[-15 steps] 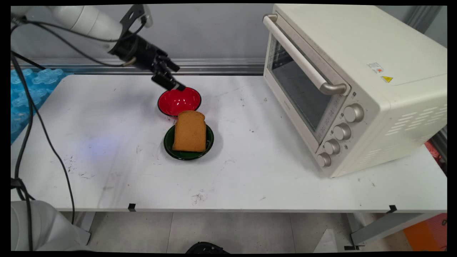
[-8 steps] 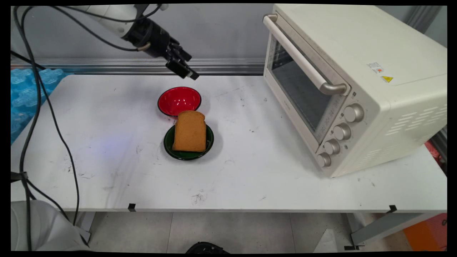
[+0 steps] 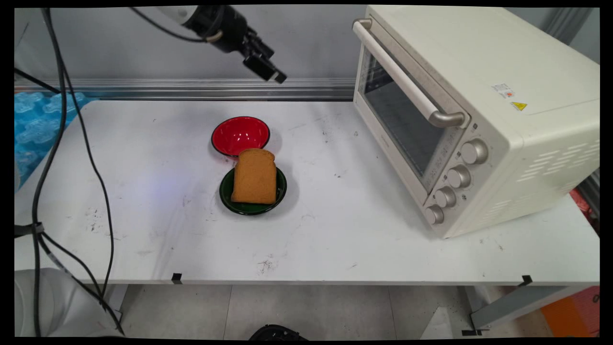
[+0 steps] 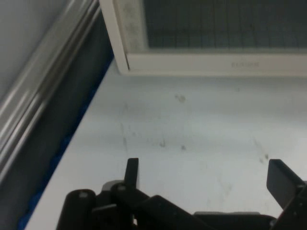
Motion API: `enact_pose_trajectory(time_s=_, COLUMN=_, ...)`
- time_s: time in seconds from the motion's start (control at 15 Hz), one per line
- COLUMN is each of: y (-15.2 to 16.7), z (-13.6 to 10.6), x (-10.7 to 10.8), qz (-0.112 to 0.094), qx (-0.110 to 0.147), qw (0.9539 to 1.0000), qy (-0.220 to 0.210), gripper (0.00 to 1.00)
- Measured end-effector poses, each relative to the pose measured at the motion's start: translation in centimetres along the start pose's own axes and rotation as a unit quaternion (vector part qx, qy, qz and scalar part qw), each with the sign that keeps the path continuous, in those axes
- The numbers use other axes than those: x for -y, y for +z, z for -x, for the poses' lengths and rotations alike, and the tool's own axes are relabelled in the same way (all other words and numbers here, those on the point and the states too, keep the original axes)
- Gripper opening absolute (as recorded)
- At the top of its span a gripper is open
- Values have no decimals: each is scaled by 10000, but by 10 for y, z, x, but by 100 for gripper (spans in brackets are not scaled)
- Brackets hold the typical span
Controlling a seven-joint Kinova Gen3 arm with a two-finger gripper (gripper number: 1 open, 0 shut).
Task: Open the oven
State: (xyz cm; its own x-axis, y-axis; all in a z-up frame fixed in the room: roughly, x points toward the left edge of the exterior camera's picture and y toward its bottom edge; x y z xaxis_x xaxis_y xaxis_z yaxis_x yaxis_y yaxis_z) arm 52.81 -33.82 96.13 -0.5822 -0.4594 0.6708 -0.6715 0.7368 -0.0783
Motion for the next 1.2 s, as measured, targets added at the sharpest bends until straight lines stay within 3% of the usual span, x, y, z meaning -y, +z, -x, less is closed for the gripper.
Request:
enact_pose_trajectory(time_s=0.8, y=9, z=-70, x=-21, qz=159, qx=-351, qw=9990, qy=221, gripper=100)
enact_pose_trajectory(time_s=0.87, y=10, z=-73, x=-22, qz=161, qx=-367, qw=9990, qy=221, gripper=0)
enact_pose_trajectory(time_s=1.2, y=15, z=-95, x=-28, qz=201, qx=-478, qw=9984, qy=216, gripper=0)
